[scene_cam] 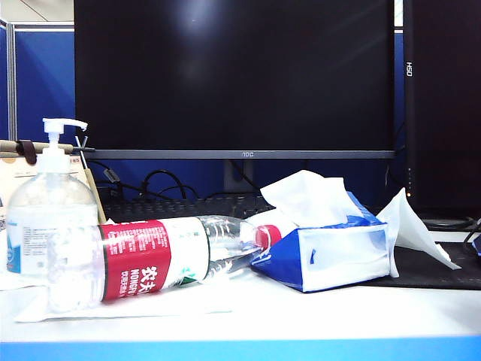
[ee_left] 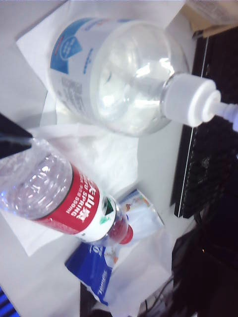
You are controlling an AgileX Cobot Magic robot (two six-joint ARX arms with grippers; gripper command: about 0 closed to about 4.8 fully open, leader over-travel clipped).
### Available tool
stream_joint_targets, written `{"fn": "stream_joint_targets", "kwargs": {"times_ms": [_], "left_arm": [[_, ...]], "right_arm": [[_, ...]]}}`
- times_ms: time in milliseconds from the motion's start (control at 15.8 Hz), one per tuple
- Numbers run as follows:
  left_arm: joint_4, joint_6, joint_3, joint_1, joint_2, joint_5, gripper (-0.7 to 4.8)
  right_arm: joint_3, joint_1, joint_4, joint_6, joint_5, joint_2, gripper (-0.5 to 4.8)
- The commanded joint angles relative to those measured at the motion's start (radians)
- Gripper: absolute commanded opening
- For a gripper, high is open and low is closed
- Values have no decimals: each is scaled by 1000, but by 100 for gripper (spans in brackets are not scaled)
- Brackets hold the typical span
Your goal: Pull out a tissue from the tissue dispenser, then press the switch of the alcohol sanitizer bottle to drop some sanitizer on the paper tissue, and finally place the treated tissue on the table.
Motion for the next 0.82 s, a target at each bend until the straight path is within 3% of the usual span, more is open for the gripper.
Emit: {"fn": "stream_joint_targets", "kwargs": {"times_ms": [63,253,442,631,821], "left_arm": [[111,-7,1,0,-2,-23,-5],[205,-69,38,0,-39,-19,-5],[80,-76,48,-1,-160,-51,-5],[-59,24,43,-3,-158,-80,-5],[-61,24,25,-5,-159,-96,-5]], "right_arm": [[-2,0,22,-2,0,-3,-5],[3,0,94,1,7,-33,-5],[3,0,121,34,6,-112,-5],[3,-2,100,35,17,-248,-5],[1,-3,77,34,17,-285,-5]]}}
